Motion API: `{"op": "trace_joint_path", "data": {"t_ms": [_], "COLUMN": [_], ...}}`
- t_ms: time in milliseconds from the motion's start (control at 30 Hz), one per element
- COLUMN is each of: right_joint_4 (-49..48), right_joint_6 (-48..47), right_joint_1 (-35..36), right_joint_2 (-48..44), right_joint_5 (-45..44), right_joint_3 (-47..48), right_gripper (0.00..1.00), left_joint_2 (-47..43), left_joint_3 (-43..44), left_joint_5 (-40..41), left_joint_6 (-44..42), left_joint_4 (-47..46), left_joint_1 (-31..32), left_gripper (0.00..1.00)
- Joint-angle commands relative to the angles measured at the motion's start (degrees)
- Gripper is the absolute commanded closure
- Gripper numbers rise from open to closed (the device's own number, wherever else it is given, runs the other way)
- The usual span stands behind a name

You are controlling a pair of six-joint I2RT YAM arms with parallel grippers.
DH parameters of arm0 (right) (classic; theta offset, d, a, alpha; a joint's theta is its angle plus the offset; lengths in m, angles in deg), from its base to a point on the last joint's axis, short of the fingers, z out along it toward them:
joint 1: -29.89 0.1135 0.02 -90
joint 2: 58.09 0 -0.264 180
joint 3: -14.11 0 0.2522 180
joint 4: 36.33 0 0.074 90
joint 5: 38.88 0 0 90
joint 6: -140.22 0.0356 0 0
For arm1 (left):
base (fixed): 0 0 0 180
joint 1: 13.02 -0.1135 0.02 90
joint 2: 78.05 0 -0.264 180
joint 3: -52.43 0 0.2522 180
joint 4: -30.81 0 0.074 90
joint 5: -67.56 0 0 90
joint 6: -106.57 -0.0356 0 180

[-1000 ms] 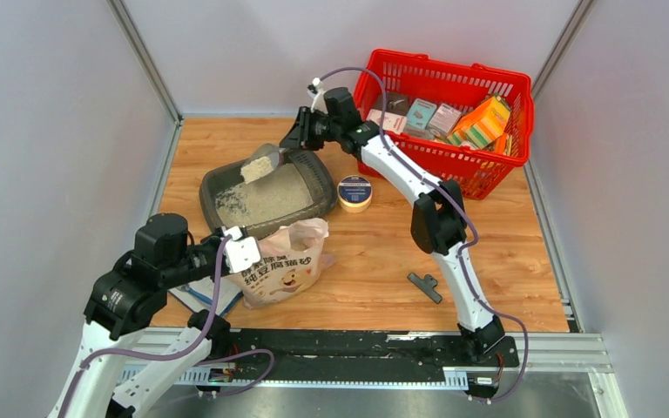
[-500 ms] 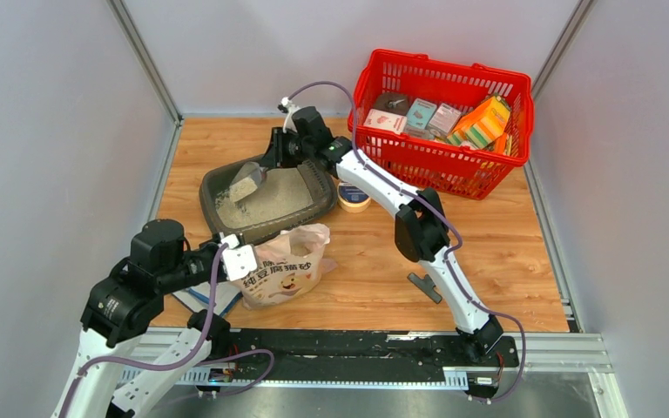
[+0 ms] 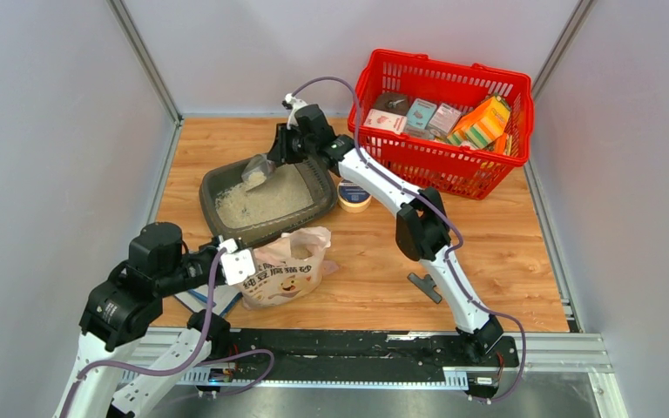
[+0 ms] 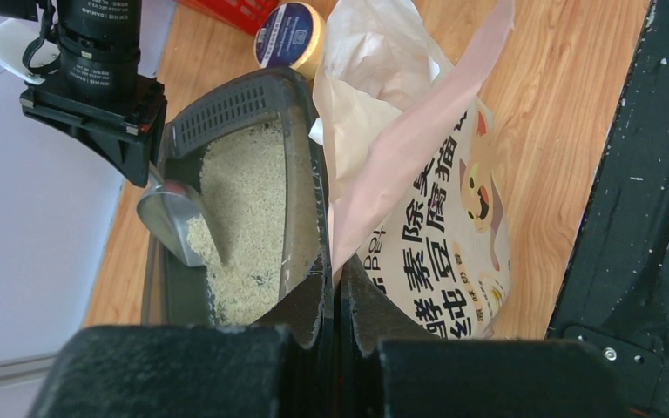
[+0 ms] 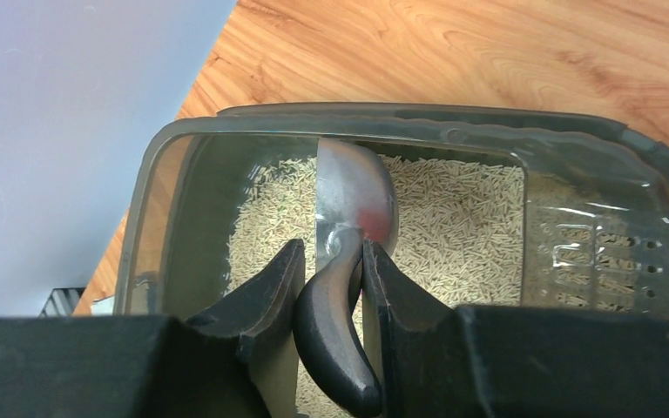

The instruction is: Fill the litter box with clean litter

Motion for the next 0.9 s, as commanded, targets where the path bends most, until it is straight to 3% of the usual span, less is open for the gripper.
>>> {"op": "trace_joint_path", "data": {"t_ms": [0, 300, 533, 633, 867], "right_joint_4": [-3.5, -6.0, -6.0, -1.7, 25.8], "right_joint_6": [-7.3, -20.2, -28.9, -30.9, -34.2], "right_joint_1": [-1.0, -1.0, -1.0, -1.7, -4.0], "right_joint_2": [-6.6, -22.0, -32.2, -38.0, -47.9], "right_joint_5": [-2.1, -4.7, -4.2, -1.8, 10.4], "right_joint_3": [0.0, -20.3, -26.2, -24.9, -18.3], "right_gripper": [1.0, 1.0, 1.0, 1.0, 1.0], "left_joint_2": [-1.5, -2.9, -3.0, -3.4, -3.5], "left_joint_3": [1.1, 0.1, -0.9, -1.9, -4.7], "left_joint_5": [-2.5, -1.9, -1.8, -1.4, 0.0], "left_joint_6": [-1.6, -1.7, -1.5, -0.7, 3.3], "left_joint_4": [-6.3, -7.2, -7.6, -8.7, -13.8], "left_joint_1": [-0.2, -0.2, -0.2, -0.2, -0.2], "left_gripper": [1.0, 1.0, 1.0, 1.0, 1.0]}}
